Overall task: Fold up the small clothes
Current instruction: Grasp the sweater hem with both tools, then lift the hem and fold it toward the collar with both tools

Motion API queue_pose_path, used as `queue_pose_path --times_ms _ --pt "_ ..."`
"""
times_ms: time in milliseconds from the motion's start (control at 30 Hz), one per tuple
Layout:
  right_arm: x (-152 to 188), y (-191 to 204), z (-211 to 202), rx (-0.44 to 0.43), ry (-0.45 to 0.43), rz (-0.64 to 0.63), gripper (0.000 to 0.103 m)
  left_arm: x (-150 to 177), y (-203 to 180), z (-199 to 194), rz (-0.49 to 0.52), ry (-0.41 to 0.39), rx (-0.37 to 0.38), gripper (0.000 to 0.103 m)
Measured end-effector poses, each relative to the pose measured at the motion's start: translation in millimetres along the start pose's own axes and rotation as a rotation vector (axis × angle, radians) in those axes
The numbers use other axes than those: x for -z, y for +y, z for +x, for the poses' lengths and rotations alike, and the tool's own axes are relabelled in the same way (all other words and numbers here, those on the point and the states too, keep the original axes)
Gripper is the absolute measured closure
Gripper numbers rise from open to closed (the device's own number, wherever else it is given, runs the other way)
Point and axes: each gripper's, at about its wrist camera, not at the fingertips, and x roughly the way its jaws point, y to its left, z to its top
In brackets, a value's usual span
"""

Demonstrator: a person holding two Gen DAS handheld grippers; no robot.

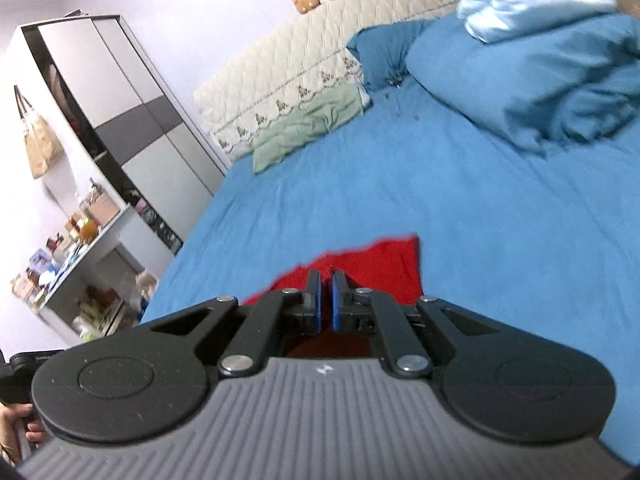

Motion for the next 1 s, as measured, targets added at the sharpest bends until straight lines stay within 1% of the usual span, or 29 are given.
queue_pose_path --times_ms 100,200,300,400,467,533,667,733,800,833,867,900,933,967,1000 --pt "-36 -4 60 0.01 -0.014 0.027 0.083 -35 -2 52 -0.036 -0.035 -0.017 0.099" --pt "-54 -20 131 0.028 -0.013 0.061 0.083 -58 5 118 -0.064 -0.037 -0.053 0.099" --pt "-52 -44 208 0.07 0.027 0.07 0.083 -62 22 189 -0.097 -0.007 -0.077 0.099" --pt "-37 -67 272 0.102 0.074 0.079 0.083 -48 43 253 -0.133 0.029 -0.107 0.099" --pt "-27 -80 303 0.114 0.083 0.078 0.083 -38 54 275 -0.165 0.034 -0.11 0.099" --pt "-23 -88 321 0.105 0.072 0.082 0.083 -34 60 287 -0.188 0.026 -0.105 0.099" --pt "-15 -96 340 0.101 0.055 0.079 0.083 -29 58 298 -0.165 -0.003 -0.112 0.099" --pt "-12 -98 347 0.114 0.053 0.067 0.082 -25 55 300 -0.148 -0.007 -0.117 0.099" --pt "-10 -99 343 0.15 0.037 0.049 0.071 -21 48 293 -0.083 -0.022 -0.135 0.097" --pt "-11 -98 340 0.145 0.028 0.032 0.044 -23 41 289 -0.044 -0.039 -0.14 0.091" --pt "-11 -95 332 0.139 0.01 0.007 0.013 -25 36 285 -0.005 -0.061 -0.147 0.073" --pt "-7 -88 318 0.136 -0.033 -0.031 0.005 -22 30 271 0.042 -0.099 -0.155 0.062" --pt "-2 -81 304 0.124 -0.063 -0.076 0.001 -19 23 252 0.094 -0.142 -0.152 0.044" --pt "4 -71 293 0.104 -0.058 -0.131 0.001 -14 19 242 0.134 -0.163 -0.136 0.038" --pt "11 -63 286 0.09 -0.045 -0.161 0.001 -8 13 230 0.18 -0.168 -0.105 0.038"
